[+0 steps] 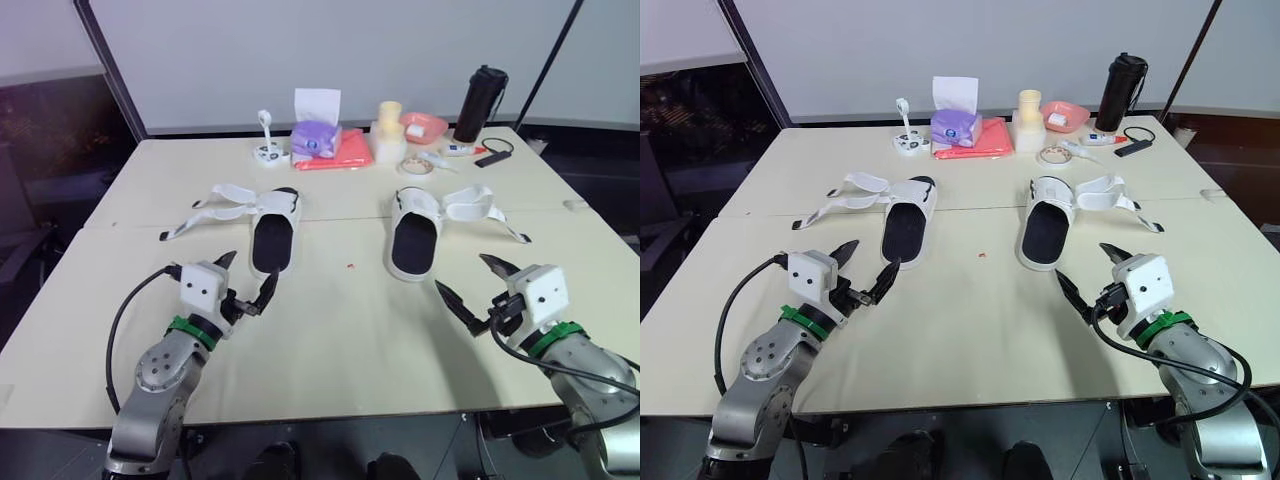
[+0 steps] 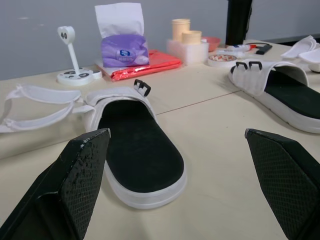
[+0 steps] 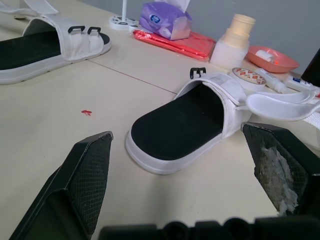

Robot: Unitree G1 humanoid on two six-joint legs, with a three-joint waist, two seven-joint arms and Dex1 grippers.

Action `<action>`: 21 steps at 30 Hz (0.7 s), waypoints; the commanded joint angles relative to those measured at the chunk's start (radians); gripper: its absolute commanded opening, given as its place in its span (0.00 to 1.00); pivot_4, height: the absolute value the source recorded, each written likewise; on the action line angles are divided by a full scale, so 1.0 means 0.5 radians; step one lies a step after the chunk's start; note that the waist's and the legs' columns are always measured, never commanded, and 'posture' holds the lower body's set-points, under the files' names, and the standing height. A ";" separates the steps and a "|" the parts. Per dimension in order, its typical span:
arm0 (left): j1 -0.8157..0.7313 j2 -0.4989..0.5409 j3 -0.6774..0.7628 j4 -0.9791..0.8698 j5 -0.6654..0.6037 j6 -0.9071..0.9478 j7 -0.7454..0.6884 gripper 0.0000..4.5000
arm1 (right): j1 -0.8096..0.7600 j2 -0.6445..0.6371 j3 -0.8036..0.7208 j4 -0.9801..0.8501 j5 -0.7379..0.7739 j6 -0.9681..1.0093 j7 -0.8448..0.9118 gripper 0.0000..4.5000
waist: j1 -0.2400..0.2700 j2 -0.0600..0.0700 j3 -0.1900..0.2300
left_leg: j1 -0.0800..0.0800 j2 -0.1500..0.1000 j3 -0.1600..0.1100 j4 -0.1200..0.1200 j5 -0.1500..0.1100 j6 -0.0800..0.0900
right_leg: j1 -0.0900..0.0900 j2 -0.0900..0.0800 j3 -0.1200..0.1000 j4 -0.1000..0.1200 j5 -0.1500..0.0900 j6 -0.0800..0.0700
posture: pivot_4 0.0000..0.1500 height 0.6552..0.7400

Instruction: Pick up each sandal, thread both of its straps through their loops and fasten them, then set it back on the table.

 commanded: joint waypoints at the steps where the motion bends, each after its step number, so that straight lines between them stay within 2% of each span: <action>1: -0.009 0.015 -0.008 -0.108 -0.005 0.047 0.005 1.00 | -0.015 -0.027 -0.020 -0.081 0.012 -0.007 0.002 1.00 | 0.001 0.000 0.000 | 0.000 0.000 0.000 0.000 0.000 0.000 | 0.000 0.000 0.000 0.000 0.000 0.000 | 1.00 1.00; 21: -0.045 -0.051 -0.032 -0.062 0.003 0.005 -0.010 1.00 | -0.178 -0.016 0.107 0.019 -0.160 0.004 -0.084 1.00 | 0.001 0.000 0.000 | 0.000 0.000 0.000 0.000 0.000 0.000 | 0.000 0.000 0.000 0.000 0.000 0.000 | 1.00 1.00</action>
